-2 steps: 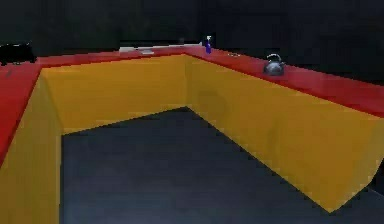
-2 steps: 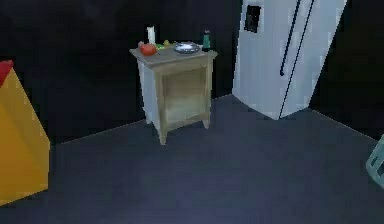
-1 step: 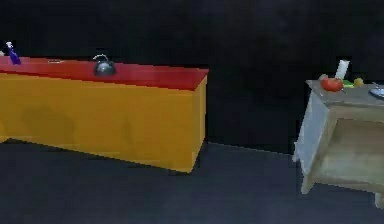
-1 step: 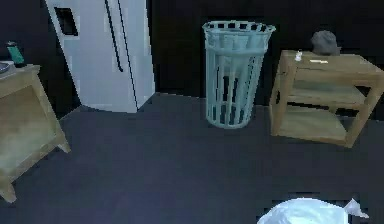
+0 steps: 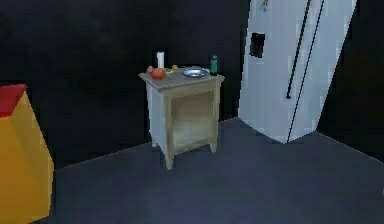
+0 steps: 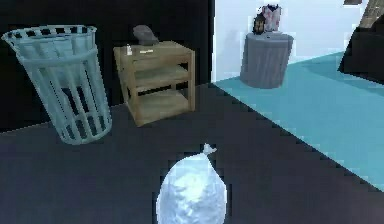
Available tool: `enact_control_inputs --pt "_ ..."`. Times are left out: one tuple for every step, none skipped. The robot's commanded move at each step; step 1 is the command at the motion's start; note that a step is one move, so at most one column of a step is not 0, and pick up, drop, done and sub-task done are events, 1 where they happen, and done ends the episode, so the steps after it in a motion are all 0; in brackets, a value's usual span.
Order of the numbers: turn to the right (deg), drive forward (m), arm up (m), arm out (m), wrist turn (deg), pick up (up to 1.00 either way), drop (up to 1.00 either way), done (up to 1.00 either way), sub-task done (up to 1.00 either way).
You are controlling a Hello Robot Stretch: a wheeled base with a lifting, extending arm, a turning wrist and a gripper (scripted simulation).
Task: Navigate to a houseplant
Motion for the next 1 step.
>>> enact_control_inputs --pt "33.0 0.00 0.00 0.00 0.0 0.00 0.00 0.00 0.00"
